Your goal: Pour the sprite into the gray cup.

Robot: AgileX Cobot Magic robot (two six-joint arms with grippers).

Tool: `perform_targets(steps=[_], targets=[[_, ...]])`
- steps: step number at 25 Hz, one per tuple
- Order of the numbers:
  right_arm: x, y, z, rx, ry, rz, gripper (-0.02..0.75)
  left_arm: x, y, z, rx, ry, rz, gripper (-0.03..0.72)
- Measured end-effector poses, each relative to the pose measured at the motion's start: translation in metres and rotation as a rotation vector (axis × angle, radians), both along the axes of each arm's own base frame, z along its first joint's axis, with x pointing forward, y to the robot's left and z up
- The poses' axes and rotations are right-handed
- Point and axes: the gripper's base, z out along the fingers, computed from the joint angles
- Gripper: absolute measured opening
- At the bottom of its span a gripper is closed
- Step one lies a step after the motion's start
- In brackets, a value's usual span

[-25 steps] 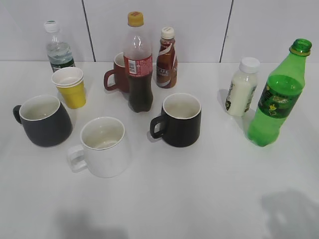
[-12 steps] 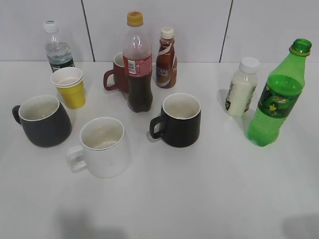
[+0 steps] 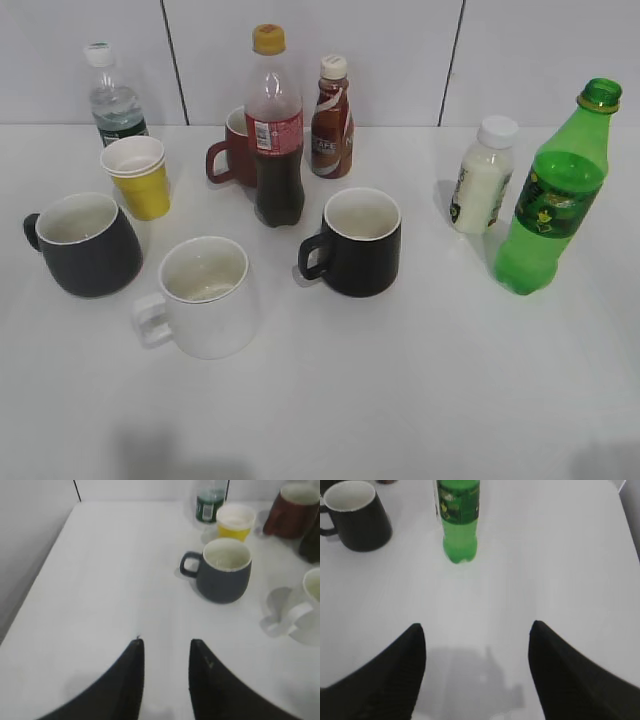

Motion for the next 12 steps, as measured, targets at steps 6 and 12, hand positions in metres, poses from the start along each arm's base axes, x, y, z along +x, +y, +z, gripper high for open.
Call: perform_targets(steps=[6, 12], targets=[[-0.009, -0.0021, 0.0003, 0.013, -0.063, -0.006, 0.481, -0.0038, -0.0006, -0.0002, -0.005, -0.023, -0.006, 0.241], [-0.0092, -0.0018, 0.0002, 0.016, -0.062, -0.01, 0.481, -0.0038, -0.0009, -0.0002, -0.008, -0.023, -0.008, 0.241]])
